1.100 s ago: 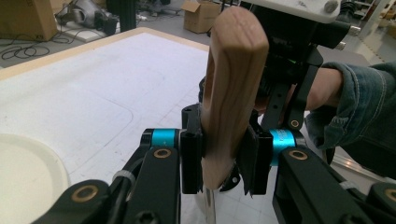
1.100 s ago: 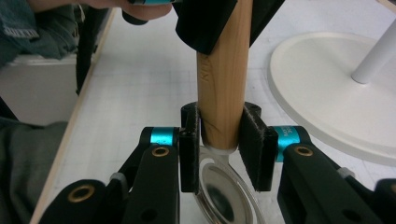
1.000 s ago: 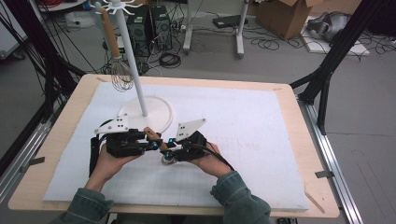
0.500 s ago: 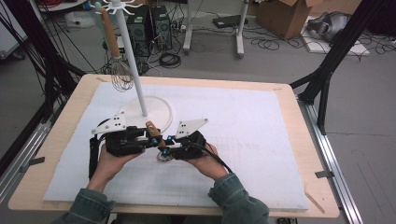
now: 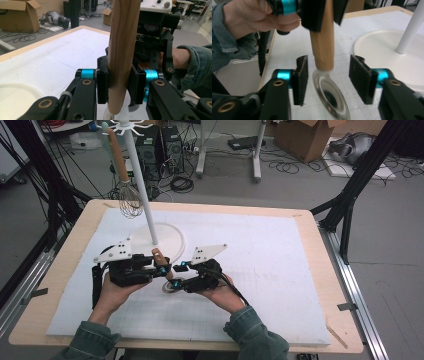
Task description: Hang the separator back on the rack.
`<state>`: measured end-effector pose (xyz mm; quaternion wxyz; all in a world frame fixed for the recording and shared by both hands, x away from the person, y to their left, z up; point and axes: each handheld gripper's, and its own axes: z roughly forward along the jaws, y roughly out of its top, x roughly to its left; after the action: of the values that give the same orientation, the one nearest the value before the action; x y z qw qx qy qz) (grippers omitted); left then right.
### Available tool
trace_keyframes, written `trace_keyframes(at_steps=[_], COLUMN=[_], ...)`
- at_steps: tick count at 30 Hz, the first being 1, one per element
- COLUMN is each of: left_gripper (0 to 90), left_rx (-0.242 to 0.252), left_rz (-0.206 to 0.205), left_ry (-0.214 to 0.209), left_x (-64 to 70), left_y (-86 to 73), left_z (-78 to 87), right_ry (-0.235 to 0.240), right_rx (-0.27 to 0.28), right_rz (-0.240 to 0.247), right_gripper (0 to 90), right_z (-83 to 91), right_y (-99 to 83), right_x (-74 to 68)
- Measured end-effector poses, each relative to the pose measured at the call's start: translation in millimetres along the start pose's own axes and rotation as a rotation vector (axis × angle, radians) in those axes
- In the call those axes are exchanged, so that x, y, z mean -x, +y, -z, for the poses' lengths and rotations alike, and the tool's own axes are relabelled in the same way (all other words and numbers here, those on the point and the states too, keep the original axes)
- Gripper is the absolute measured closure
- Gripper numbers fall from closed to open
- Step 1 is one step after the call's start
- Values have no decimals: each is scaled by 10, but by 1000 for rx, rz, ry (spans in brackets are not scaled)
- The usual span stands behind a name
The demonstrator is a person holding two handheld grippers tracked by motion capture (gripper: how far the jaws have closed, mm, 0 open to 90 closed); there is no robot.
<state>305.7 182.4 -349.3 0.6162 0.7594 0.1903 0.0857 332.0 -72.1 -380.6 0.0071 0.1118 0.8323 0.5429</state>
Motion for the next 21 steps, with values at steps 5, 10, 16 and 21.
trace_keyframes(at_steps=[5,10,16,21], left_gripper=[725,724,725,724], left_rx=[-17,-18,-24,-21], left_rz=[-11,-19,-29,-29], left_ry=[-6,-6,-12,-25], left_x=[-16,-34,-49,-62], left_y=[40,103,174,232], left_z=[68,136,192,226], right_ry=[10,6,-23,-50], right_rx=[16,17,37,51], right_rz=[2,-11,-17,-23], right_gripper=[413,369,336,321], right_z=[71,170,351,494], right_y=[17,14,1,-32], right_x=[-38,-57,-63,-64])
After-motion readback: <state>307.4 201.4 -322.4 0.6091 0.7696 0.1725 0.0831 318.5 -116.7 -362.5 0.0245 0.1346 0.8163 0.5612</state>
